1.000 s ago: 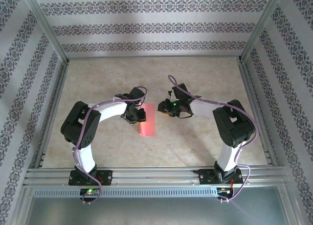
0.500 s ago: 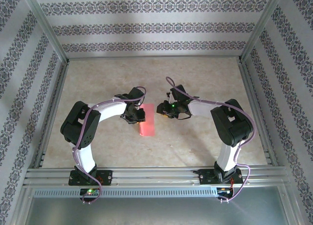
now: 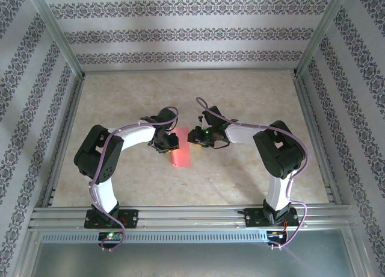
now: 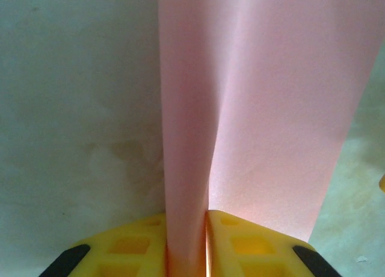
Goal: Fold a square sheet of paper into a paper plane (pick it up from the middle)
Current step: Hold the square sheet of paper at the center of the table.
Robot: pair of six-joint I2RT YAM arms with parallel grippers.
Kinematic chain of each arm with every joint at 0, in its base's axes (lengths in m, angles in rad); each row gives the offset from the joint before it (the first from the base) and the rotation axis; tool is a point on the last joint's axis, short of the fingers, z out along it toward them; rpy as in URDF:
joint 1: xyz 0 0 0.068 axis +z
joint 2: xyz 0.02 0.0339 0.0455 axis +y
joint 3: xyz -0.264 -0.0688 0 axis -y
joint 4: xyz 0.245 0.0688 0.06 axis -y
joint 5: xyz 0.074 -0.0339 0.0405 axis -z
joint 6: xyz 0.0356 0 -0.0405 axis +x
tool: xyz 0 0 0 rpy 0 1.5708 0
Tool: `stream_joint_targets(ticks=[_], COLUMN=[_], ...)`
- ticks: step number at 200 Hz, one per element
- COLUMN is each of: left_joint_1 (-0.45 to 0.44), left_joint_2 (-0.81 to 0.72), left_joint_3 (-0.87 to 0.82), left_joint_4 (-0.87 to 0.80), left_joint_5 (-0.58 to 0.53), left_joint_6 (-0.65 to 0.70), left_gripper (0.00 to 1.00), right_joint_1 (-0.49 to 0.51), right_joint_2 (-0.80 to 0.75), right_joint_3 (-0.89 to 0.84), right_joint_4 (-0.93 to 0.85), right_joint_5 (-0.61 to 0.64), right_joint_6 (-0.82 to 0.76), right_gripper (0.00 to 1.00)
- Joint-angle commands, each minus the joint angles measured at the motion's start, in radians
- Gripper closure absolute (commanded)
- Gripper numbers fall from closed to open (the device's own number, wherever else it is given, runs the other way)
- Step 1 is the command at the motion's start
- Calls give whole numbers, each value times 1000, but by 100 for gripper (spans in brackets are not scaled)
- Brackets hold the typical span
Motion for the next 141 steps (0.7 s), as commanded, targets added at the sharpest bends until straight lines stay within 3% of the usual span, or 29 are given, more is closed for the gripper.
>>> stream_joint_targets(ticks=[1, 141], left_joint_1=[17, 28], left_joint_2=[18, 9], left_joint_3=[-35, -68], left_joint_4=[-5, 30], left_joint_5=[-62, -74], left_joint_6=[-27, -93], left_gripper=[78, 83], right_joint_1=[3, 27], right_joint_2=[10, 66], right_joint_3=[25, 90], right_joint_4=[-11, -24], right_joint_5=[27, 20], right_joint_6=[-2, -12], right_gripper=[67, 72])
